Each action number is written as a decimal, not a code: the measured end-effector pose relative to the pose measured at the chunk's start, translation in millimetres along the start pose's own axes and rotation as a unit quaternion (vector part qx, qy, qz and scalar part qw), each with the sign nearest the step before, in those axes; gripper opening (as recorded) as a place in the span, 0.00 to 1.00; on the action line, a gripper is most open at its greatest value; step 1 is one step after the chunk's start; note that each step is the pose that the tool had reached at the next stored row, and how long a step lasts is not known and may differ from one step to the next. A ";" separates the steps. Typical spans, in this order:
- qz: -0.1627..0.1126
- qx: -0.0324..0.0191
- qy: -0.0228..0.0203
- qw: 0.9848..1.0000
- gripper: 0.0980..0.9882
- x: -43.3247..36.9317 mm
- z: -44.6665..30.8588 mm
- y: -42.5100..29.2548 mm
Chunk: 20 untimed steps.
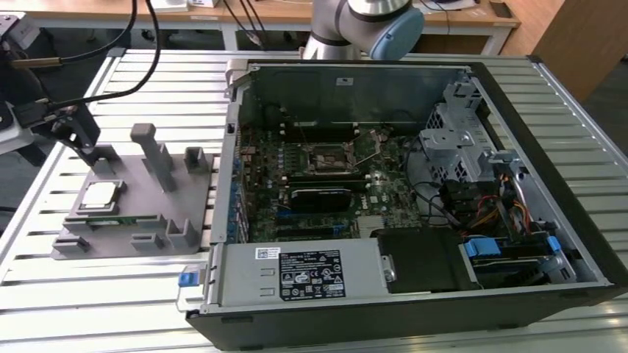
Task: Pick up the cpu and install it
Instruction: 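Pick up the cpu and move it towards the insertion slot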
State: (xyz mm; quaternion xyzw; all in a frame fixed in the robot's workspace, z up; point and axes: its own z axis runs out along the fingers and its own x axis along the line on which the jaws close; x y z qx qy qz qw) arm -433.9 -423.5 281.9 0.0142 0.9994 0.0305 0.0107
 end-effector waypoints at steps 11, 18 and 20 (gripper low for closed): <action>-0.001 -0.006 0.013 1.000 0.74 -0.5 11.4 0.6; -0.006 -0.006 0.016 1.000 0.74 -2.2 23.9 0.5; -0.009 -0.006 0.016 1.000 0.74 -2.1 27.5 0.4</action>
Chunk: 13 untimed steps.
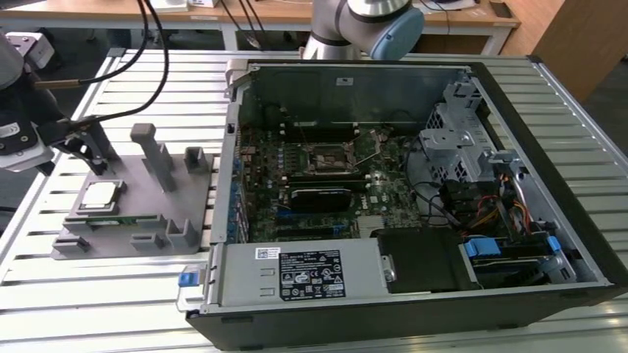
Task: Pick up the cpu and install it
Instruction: 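Pick up the cpu and move it towards the insertion slot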
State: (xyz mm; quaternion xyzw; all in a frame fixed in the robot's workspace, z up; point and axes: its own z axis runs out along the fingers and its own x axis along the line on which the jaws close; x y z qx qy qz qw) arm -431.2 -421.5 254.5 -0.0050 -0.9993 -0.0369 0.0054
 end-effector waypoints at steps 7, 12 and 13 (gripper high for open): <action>-0.003 0.003 0.000 1.000 0.74 0.0 13.0 3.4; -0.010 0.004 0.001 1.000 0.74 0.8 22.3 5.1; -0.010 0.004 0.001 1.000 0.74 0.7 24.1 5.0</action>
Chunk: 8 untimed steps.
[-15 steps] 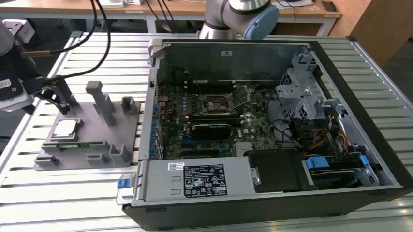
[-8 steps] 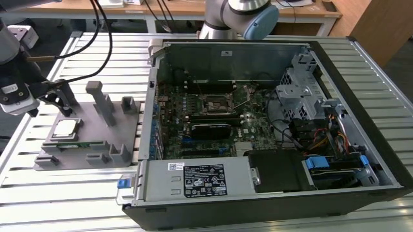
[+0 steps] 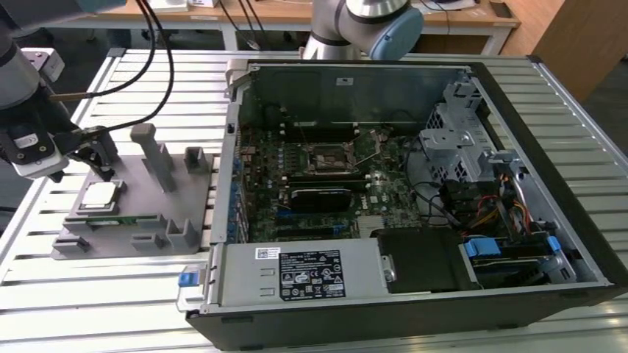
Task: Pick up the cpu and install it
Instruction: 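Pick up the cpu and move it towards the insertion slot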
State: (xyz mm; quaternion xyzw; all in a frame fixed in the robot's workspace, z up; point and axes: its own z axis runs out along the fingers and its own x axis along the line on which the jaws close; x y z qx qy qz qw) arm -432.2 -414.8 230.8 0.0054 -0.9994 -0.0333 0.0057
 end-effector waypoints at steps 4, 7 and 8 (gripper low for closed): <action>0.000 0.000 0.000 1.000 0.74 -0.1 7.2 -0.5; 0.001 0.000 -0.001 1.000 0.74 0.0 12.7 -0.8; 0.002 0.000 -0.002 1.000 0.74 0.0 14.5 -1.0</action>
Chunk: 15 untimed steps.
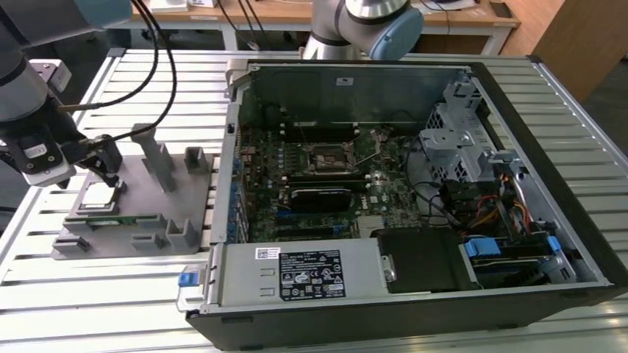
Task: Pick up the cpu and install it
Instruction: 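Pick up the cpu and move it towards the insertion slot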
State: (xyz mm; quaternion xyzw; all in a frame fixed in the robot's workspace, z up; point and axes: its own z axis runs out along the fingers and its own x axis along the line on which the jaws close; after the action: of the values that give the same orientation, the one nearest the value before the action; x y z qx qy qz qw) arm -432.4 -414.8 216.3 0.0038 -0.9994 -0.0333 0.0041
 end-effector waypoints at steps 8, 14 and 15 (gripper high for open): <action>0.009 0.001 -0.001 1.000 0.74 0.3 13.8 2.5; 0.013 0.006 -0.005 1.000 0.74 1.9 23.3 1.9; 0.013 0.006 -0.005 1.000 0.74 1.9 24.9 1.8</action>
State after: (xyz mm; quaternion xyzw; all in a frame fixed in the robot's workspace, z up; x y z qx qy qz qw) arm -434.5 -411.3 191.6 -0.0097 -0.9996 -0.0272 -0.0001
